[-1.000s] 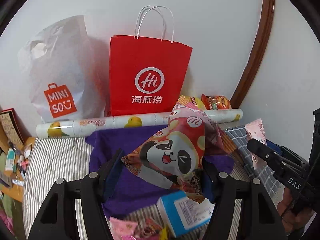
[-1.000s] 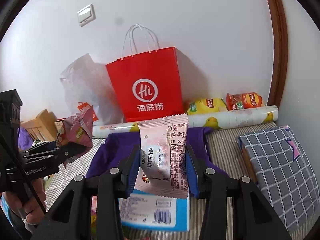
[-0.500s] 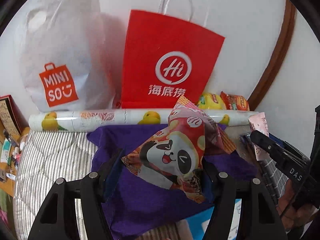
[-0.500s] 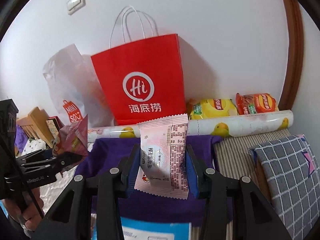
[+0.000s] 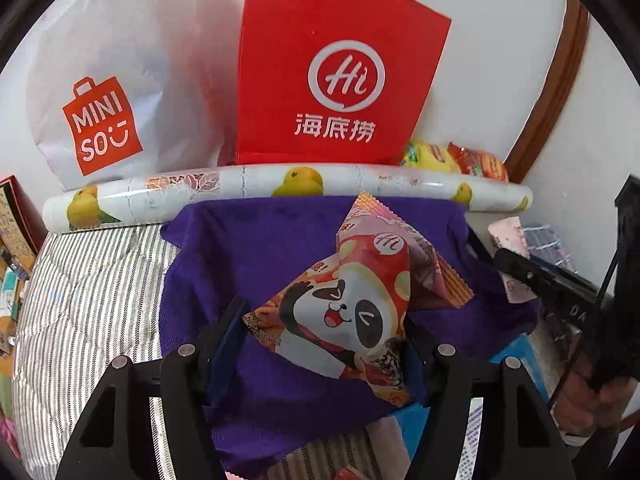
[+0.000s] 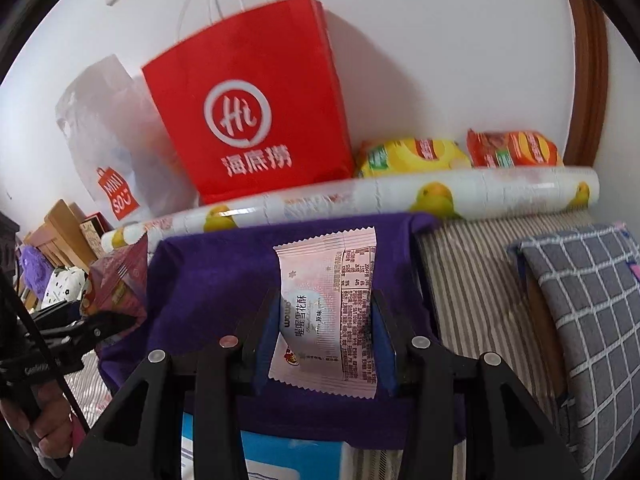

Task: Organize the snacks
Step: 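Carry the pink packet and panda bag in both grippers over the purple towel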

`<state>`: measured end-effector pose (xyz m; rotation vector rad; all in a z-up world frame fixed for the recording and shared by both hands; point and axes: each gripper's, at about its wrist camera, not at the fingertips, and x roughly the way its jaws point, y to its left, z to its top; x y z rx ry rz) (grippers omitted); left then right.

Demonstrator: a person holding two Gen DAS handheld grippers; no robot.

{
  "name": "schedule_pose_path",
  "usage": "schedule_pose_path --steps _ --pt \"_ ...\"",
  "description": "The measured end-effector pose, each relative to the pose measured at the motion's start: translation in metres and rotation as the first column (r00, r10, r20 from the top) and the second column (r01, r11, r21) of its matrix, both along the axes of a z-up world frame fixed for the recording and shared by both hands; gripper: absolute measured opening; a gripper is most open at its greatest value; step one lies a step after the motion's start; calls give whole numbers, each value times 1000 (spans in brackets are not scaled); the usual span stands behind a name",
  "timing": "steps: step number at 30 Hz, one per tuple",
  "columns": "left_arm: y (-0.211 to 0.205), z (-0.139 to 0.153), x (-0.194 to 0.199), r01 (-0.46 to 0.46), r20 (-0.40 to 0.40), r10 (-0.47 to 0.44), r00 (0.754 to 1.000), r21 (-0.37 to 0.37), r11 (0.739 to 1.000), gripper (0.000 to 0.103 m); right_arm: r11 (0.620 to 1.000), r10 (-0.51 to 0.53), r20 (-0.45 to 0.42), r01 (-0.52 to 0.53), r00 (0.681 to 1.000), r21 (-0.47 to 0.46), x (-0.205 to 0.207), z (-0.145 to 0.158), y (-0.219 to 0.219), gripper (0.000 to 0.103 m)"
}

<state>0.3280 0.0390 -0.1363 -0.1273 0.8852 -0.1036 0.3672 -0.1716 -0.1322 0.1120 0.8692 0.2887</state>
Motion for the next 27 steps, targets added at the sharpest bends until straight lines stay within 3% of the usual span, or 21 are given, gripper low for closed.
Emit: schedule_pose_path --steps 10,15,27 --pt "6 -2 -1 -28 27 28 999 31 999 66 1000 -28 -12 28 1000 8 1 -4 -7 43" --pt "13 -5 0 -38 15 38 999 -13 999 66 1000 -12 -14 12 1000 3 -1 -5 -1 43" --pt "28 2 -1 -77 35 78 996 -32 996 66 1000 -9 -45 9 999 -1 4 -16 0 43"
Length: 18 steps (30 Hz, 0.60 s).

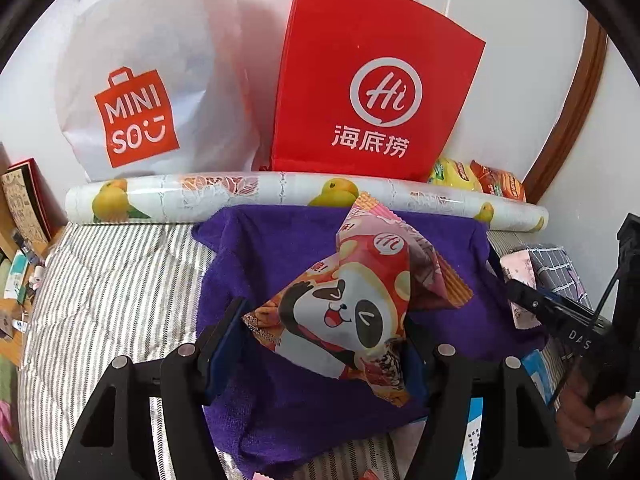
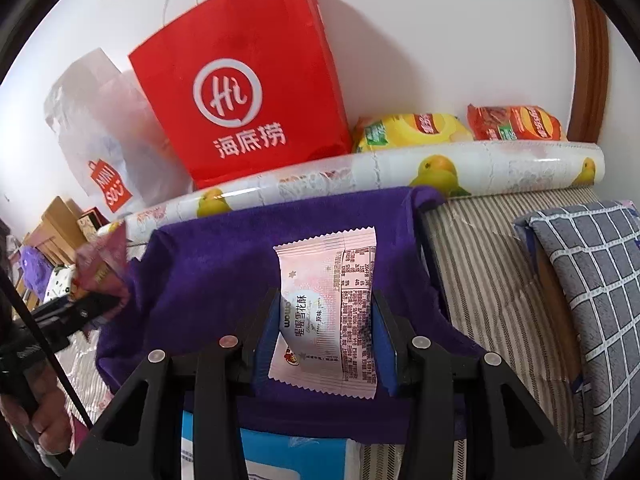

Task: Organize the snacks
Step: 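Carry the pink packet and panda bag in both grippers over the purple towel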

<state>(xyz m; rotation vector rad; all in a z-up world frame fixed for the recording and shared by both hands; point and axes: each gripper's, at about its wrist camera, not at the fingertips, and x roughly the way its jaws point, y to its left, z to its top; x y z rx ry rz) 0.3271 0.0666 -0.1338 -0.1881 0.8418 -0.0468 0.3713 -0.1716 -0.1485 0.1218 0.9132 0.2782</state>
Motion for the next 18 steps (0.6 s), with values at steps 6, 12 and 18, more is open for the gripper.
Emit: schedule_pose_path --steps 6,12,18 --pt "-3 0 0 16 -12 -16 1000 -6 1000 66 1000 -18 10 18 1000 -17 -3 4 -2 43" --pt "-5 1 -2 16 -16 -16 1000 4 1000 66 999 -5 -60 3 998 -39 -1 -2 1 43" --pt "-4 -3 1 11 -36 -11 999 0 1000 66 997 -25 -97 17 995 -79 1 -11 1 43"
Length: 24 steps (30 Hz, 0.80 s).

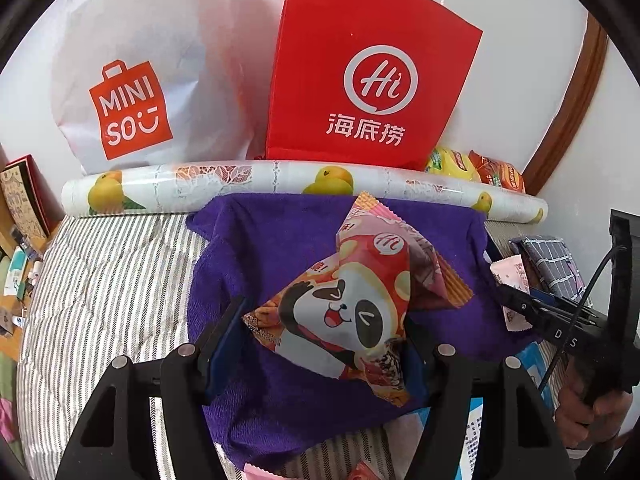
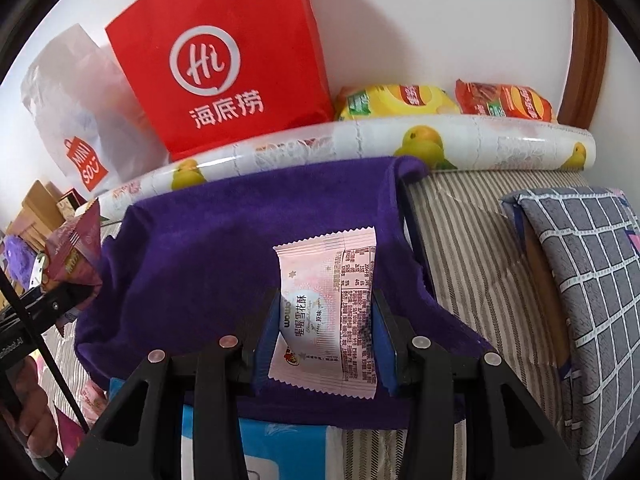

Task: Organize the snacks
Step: 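Carry the pink packet and panda bag in both grippers over the purple towel, then open the right gripper to drop the pink packet onto the purple towel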

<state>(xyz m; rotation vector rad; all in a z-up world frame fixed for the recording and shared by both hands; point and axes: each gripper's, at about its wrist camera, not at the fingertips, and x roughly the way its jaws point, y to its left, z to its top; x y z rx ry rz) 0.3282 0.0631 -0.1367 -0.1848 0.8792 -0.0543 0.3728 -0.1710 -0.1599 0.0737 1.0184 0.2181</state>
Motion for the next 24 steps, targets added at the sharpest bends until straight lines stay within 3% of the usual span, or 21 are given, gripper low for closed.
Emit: schedule_pose_path --steps 18,24 --pt "4 -5 3 -11 -37 11 999 5 1000 66 998 -17 -37 14 999 -68 1 -6 2 44" --pt "2 -7 6 -4 -52 4 999 11 1000 66 996 -1 -35 -2 999 -95 -1 -6 8 59"
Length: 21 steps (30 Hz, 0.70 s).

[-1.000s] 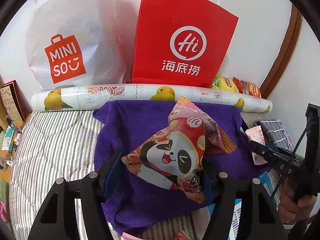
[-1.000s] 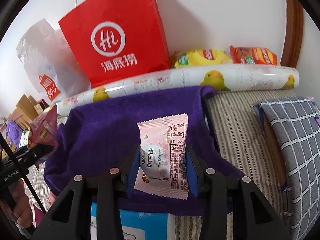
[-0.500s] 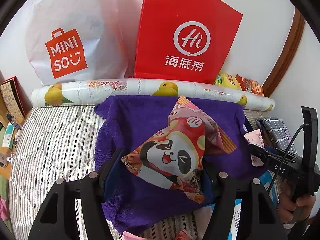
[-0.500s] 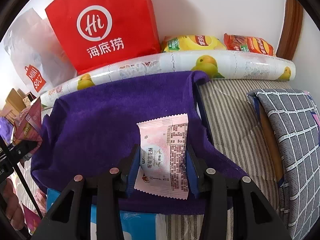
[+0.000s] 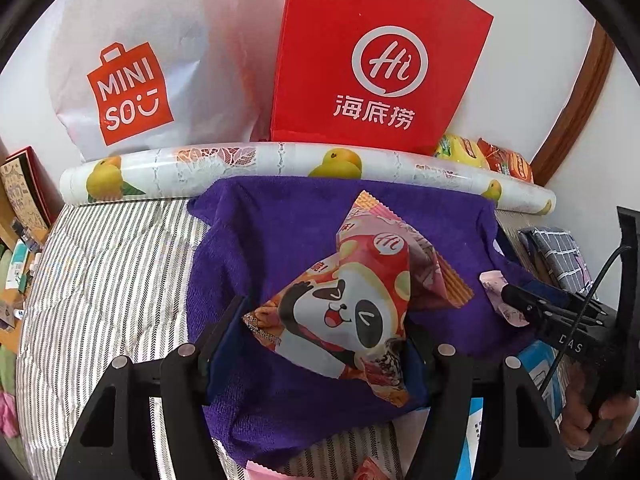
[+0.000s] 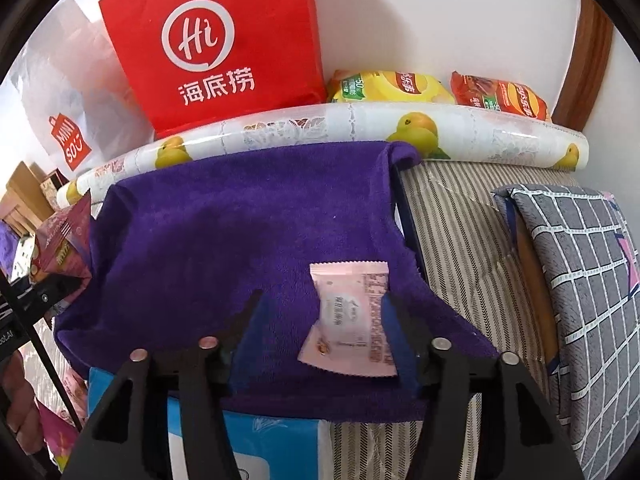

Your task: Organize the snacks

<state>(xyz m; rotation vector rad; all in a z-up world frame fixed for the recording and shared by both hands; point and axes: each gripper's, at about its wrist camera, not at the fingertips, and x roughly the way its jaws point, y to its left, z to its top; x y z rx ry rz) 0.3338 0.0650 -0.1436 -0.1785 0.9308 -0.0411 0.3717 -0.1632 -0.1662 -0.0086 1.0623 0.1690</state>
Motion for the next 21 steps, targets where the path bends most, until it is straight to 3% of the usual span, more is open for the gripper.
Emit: schedule_pose_path --steps 6,8,16,21 --pt "-1 -1 1 8 -11 -8 1000 3 1000 67 1000 -12 33 11 999 24 -3 7 -2 60" --pt "-1 -2 2 10 -11 -10 1000 0 1000 67 1000 -19 41 18 999 26 -4 9 -2 66" --pt "0 -1 2 18 0 -18 1000 -25 1000 67 1000 -11 56 10 998 21 -6 11 1 66" --pt "0 3 -1 23 31 -21 999 -59 998 77 1000 -17 64 16 998 27 -7 14 1 66"
